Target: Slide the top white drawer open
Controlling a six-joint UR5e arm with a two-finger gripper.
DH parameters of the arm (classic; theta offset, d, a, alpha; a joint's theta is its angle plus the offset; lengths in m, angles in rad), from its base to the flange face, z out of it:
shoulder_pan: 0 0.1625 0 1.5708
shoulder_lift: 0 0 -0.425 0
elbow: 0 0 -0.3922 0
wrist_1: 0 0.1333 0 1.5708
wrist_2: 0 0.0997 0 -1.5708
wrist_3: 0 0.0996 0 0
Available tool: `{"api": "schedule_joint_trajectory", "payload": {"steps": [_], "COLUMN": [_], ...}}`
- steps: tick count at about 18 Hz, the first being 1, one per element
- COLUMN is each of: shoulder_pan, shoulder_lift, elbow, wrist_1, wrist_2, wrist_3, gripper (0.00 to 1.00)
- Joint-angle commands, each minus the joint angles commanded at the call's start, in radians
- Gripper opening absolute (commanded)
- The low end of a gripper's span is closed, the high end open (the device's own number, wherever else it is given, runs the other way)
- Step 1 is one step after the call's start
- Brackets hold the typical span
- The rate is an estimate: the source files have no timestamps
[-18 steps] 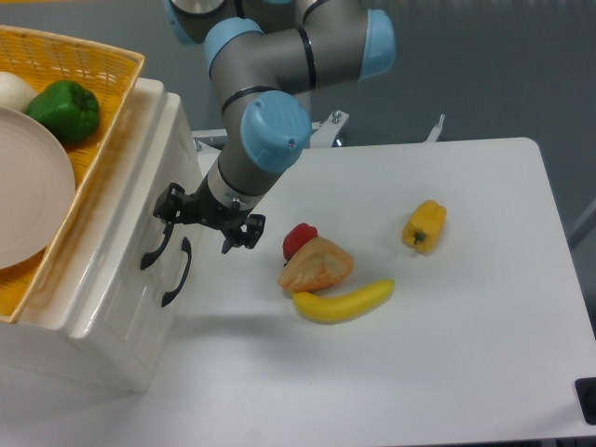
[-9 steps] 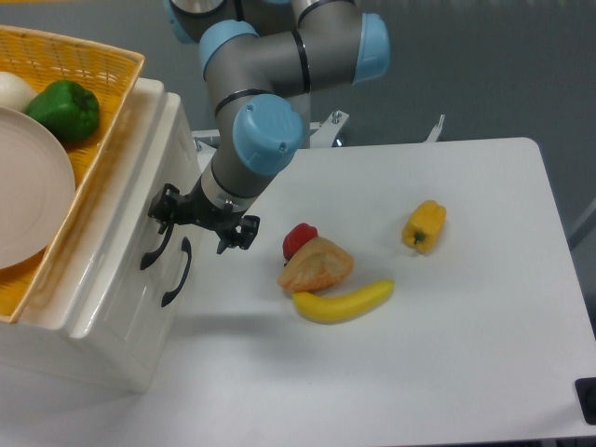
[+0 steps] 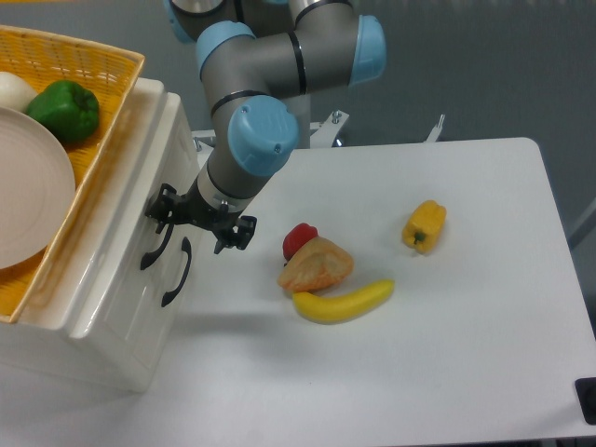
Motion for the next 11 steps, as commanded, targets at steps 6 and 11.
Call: {"api": "schedule_joint_trajectory", "payload": {"steps": [6, 11], "shoulder_pan": [0.0, -0.003], "shoulder_lift": [0.0, -0.002], "elbow": [0.0, 0.0], "wrist_1": [0.002, 0.002], "wrist_2": [0.005, 0.009], "wrist_3": [0.0, 0.0], "gripper": [1.0, 1.0]}}
